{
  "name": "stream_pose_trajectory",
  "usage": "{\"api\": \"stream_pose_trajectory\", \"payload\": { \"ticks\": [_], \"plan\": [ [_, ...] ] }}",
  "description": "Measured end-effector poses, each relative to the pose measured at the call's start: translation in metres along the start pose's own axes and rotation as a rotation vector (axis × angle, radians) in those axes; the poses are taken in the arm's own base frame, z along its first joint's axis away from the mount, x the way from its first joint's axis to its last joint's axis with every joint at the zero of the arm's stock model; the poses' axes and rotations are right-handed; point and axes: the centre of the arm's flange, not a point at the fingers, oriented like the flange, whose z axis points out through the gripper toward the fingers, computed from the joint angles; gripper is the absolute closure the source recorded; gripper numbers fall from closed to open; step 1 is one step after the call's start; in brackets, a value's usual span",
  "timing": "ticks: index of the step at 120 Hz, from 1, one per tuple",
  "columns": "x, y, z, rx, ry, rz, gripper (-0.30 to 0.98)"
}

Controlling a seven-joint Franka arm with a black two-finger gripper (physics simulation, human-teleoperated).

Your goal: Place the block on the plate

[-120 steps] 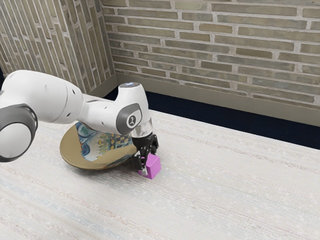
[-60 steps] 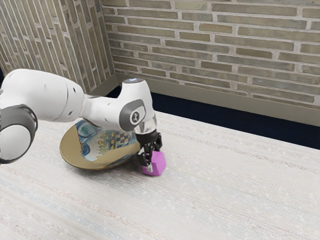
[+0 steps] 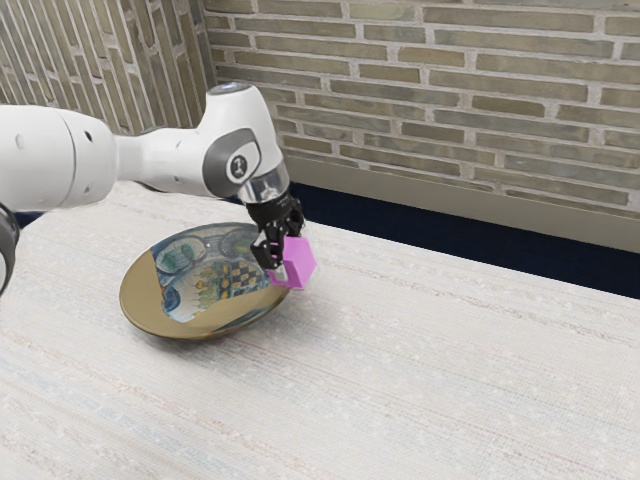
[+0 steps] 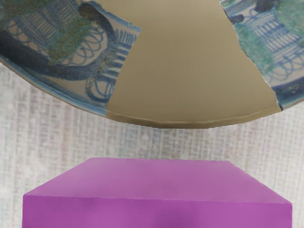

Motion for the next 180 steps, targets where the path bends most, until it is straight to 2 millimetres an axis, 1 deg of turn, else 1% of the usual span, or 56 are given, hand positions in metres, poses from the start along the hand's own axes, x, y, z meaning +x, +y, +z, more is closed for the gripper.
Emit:
{"api": "stream_pose_trajectory", "payload": {
  "ticks": [6, 11, 20, 31, 48, 65, 77, 84, 102, 119, 126, 140, 154, 166, 172, 180],
  "plan": [
    [0.011, 0.001, -0.012, -0.011, 0.011, -0.011, 0.29],
    [0.021, 0.001, -0.019, -0.017, 0.022, -0.022, 0.29],
    [0.041, 0.002, -0.027, -0.024, 0.044, -0.043, 0.29],
    [0.070, 0.001, -0.032, -0.026, 0.074, -0.077, 0.28],
    [0.098, -0.001, -0.032, -0.020, 0.104, -0.105, 0.28],
    [0.119, -0.007, -0.015, 0.006, 0.127, -0.126, 0.28],
    [0.132, -0.008, -0.007, 0.012, 0.138, -0.139, 0.28],
    [0.136, -0.008, -0.003, 0.015, 0.143, -0.142, 0.28],
    [0.152, -0.011, 0.018, 0.036, 0.155, -0.159, 0.28],
    [0.161, -0.012, 0.036, 0.050, 0.162, -0.165, 0.28],
    [0.164, -0.013, 0.040, 0.051, 0.163, -0.168, 0.28],
    [0.166, -0.012, 0.041, 0.043, 0.164, -0.166, 0.26],
    [0.166, -0.011, 0.044, 0.036, 0.165, -0.163, 0.16],
    [0.166, -0.010, 0.043, 0.031, 0.165, -0.161, 0.10],
    [0.166, -0.009, 0.038, 0.021, 0.164, -0.160, 0.08],
    [0.165, -0.008, 0.023, -0.002, 0.157, -0.158, 0.06]
  ]
}}
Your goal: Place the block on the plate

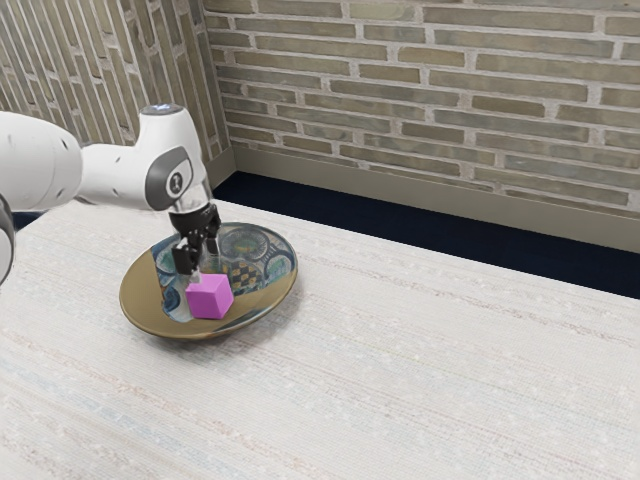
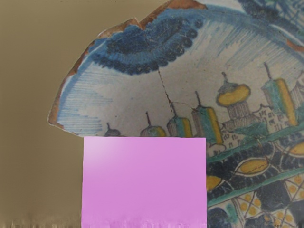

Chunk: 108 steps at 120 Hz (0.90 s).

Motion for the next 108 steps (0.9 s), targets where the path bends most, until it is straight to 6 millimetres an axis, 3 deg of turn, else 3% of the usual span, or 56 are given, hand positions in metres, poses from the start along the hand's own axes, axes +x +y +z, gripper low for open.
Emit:
{"api": "stream_pose_trajectory", "payload": {
  "ticks": [20, 37, 48, 64, 77, 93, 108],
  "plan": [
    [-0.002, -0.005, -0.058, -0.058, -0.050, 0.000, 0.03],
    [-0.030, -0.021, -0.102, -0.049, -0.096, 0.062, 0.01],
    [-0.036, -0.027, -0.122, -0.031, -0.107, 0.145, 0.01],
    [-0.052, -0.032, -0.160, -0.015, -0.124, 0.382, 0.00],
    [-0.082, -0.038, -0.212, -0.045, -0.151, 0.650, 0.00],
    [-0.099, -0.046, -0.266, -0.067, -0.152, 0.933, 0.00],
    [-0.111, -0.056, -0.278, -0.039, -0.151, 1.149, 0.00]
  ]
}}
